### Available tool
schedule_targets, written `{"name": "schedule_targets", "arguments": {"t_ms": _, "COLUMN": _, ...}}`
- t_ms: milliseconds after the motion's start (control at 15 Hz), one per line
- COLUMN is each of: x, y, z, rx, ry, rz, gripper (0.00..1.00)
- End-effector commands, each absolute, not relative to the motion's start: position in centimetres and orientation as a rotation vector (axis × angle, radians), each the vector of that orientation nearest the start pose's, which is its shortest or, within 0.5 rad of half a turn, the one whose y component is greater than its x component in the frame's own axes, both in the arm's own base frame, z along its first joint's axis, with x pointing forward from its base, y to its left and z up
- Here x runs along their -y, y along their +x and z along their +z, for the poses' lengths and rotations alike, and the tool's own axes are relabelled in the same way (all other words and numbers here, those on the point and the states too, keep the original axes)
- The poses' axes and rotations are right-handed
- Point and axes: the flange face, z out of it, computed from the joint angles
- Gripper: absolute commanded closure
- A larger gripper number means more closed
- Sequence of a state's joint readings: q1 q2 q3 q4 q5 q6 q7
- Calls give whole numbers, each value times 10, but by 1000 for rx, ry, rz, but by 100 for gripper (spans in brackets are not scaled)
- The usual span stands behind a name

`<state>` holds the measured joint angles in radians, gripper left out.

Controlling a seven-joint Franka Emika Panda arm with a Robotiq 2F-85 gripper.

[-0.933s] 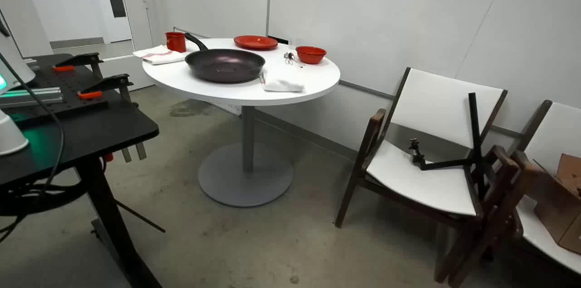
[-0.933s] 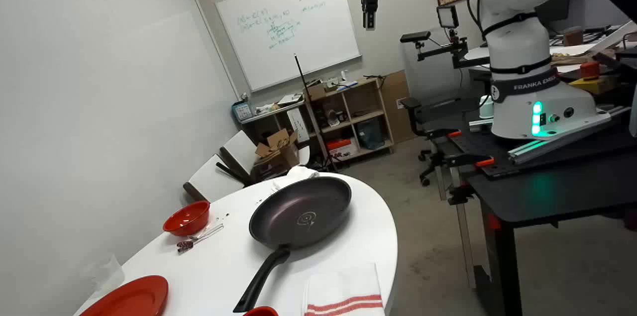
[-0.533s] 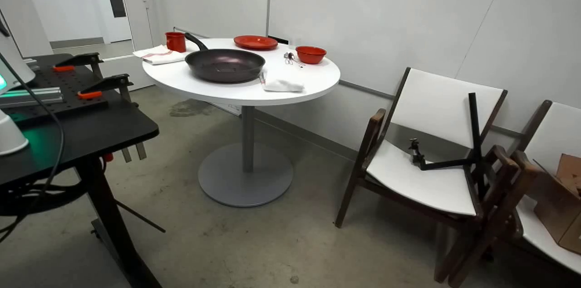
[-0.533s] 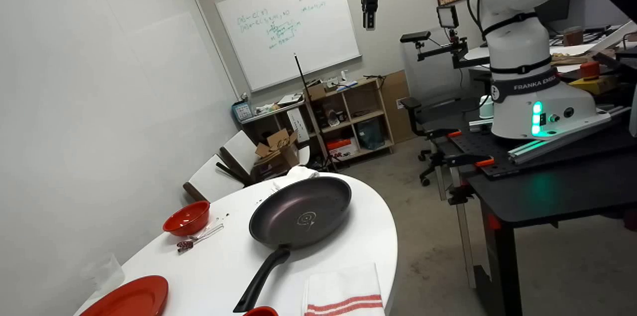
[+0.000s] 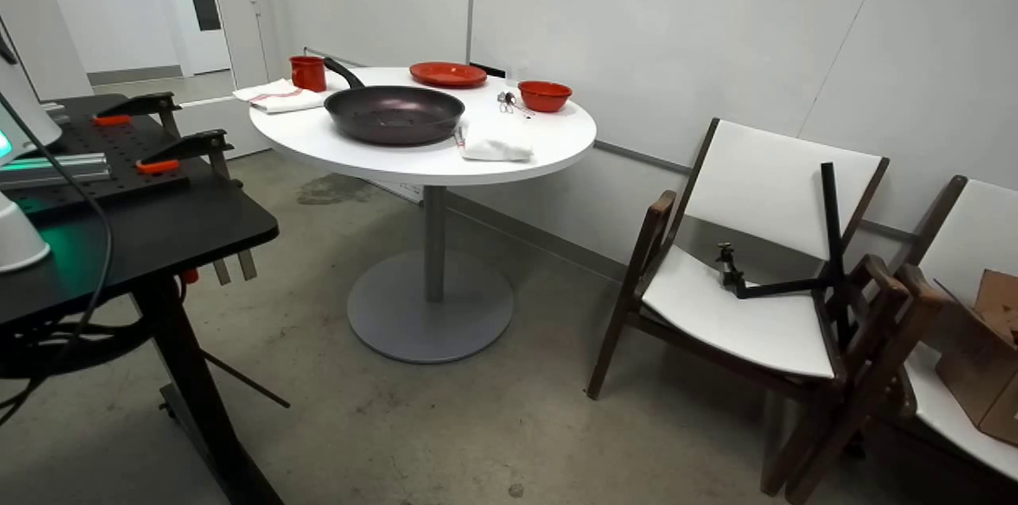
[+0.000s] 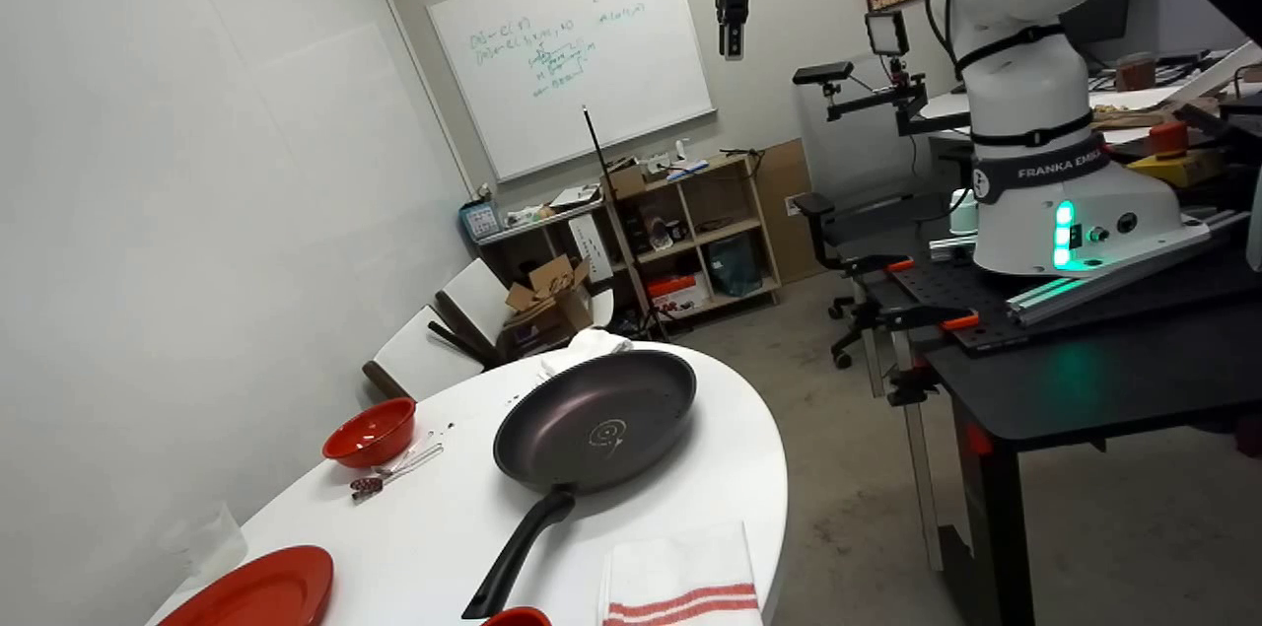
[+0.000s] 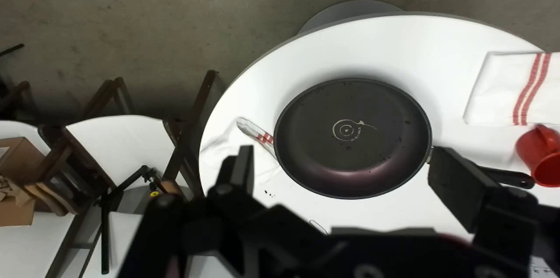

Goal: Wipe the pan with the white cloth

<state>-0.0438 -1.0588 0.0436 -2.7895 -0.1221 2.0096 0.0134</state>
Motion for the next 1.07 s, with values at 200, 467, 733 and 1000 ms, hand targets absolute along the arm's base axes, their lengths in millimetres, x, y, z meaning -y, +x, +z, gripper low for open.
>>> {"name": "schedule_targets", "arguments": {"t_ms": 200, "x": 4, "y": 324, "z": 474, "rx": 132, "ry": -3253, "rz": -248, "gripper": 0}}
{"name": "schedule_targets", "arguments": {"t_ms": 467, "x": -16, "y": 367, "z": 465, "rx": 253, "ry": -3248, "rz": -201, "gripper": 0}}
{"name": "schedule_targets", "arguments": {"t_ms": 733, "x": -45, "y": 405, "z": 457, "rx": 359, "ry": -3265, "rz": -165, "gripper": 0}}
{"name": "schedule_targets", "arguments": {"t_ms": 1000, "x": -76, "y": 435, "z": 440, "rx": 451, "ry": -3336, "rz": -135, "gripper": 0}}
